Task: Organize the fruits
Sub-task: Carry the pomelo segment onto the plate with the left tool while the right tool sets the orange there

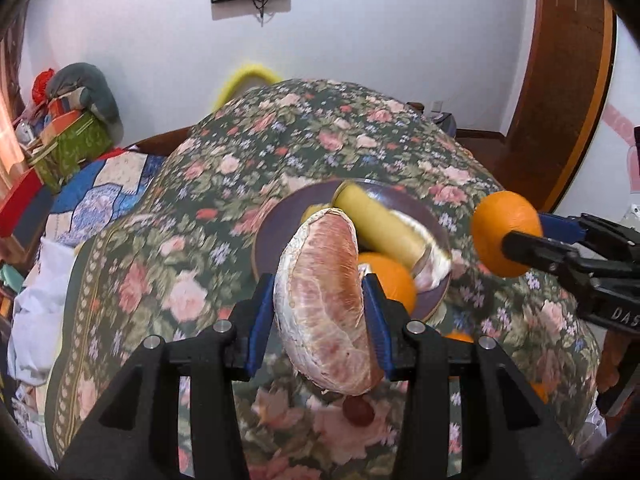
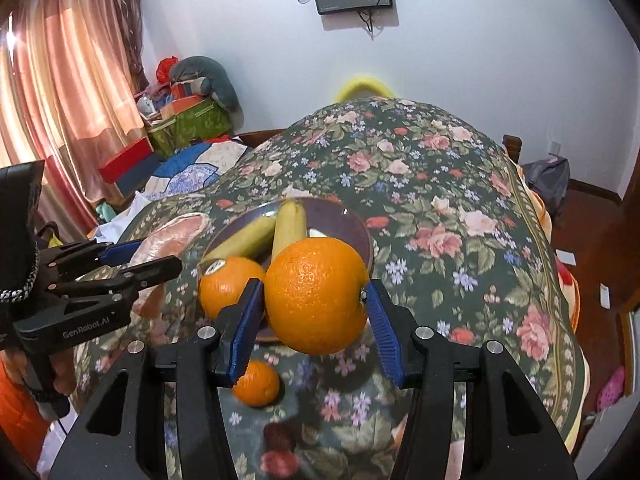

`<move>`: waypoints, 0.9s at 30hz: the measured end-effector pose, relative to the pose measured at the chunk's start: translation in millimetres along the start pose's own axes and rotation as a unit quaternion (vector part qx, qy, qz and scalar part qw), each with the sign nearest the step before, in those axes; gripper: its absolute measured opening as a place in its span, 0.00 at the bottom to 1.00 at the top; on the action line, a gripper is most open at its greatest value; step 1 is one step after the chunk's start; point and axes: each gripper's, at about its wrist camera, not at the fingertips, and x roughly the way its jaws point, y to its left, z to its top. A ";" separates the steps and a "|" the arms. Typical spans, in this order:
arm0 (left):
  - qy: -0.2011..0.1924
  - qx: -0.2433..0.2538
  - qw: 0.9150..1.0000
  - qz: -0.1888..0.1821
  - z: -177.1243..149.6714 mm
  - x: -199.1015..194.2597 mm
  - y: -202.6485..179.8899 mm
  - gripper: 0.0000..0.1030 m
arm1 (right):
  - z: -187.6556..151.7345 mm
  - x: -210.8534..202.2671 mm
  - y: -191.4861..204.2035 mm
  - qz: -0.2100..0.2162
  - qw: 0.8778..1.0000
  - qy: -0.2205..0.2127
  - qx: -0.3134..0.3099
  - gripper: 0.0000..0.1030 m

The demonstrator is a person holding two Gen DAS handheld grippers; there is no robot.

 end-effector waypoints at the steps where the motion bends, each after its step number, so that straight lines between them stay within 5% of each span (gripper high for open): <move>1: -0.003 0.001 1.000 -0.002 3.9 1.8 -1.9 0.42 | 1.9 2.0 -0.8 0.001 1.000 -0.002 0.000 0.47; 27: 0.012 -0.021 0.999 -0.027 46.5 75.8 0.1 0.42 | 39.4 82.0 -21.9 -0.017 0.999 0.024 -0.018 0.47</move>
